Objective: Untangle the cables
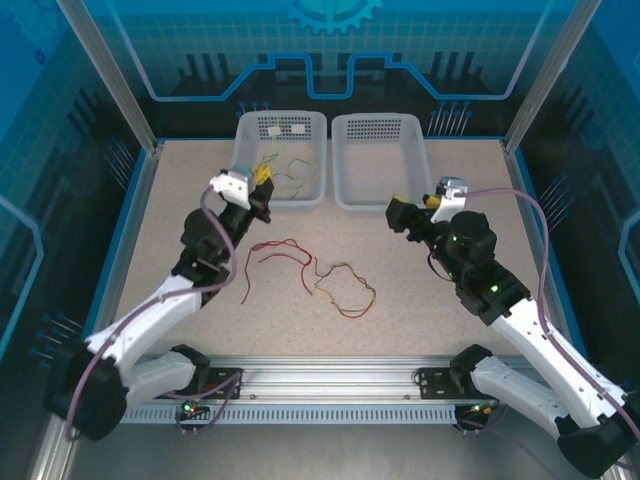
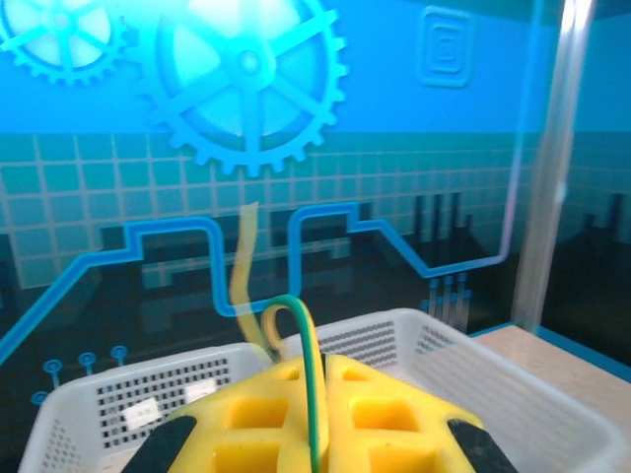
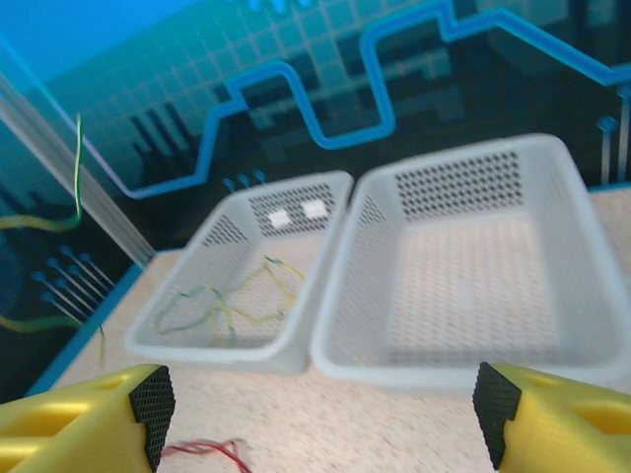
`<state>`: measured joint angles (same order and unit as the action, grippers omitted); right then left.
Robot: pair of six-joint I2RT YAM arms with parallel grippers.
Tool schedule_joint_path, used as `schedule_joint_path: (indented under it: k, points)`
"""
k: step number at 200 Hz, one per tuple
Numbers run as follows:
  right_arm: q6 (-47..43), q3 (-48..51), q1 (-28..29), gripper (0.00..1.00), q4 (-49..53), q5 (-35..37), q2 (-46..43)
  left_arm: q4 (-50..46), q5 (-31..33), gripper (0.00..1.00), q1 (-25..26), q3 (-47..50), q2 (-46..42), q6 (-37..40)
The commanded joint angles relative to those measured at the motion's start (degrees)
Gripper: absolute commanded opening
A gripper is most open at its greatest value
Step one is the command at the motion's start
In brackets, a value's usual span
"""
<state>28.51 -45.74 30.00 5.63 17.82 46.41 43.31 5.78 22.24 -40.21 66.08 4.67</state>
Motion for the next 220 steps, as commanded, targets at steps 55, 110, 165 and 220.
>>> schedule_joint_path:
  k: [55,110,165,220]
  points:
    - [0.1,4.33,-1.86,0.82,5.21,2.7,-5.59,27.14,-4.58,0.0,-9.39,-19.25,36.77,-2.67]
    - [-0.54,4.82,-2.34,0.82,6.5,3.49,-9.23,7.92,2.53,0.0,-5.3,-30.0,49.22,8.51]
    - [-0.7,4.3,-2.4,0.82,5.28,2.43,-8.14,-10.74,3.05,0.2,-4.93,-41.58,55.62,14.54]
    - [-1.24,3.99,-2.6,0.82,5.44,2.22,-8.4,-20.88,13.49,0.45,-3.81,-51.35,58.92,23.12]
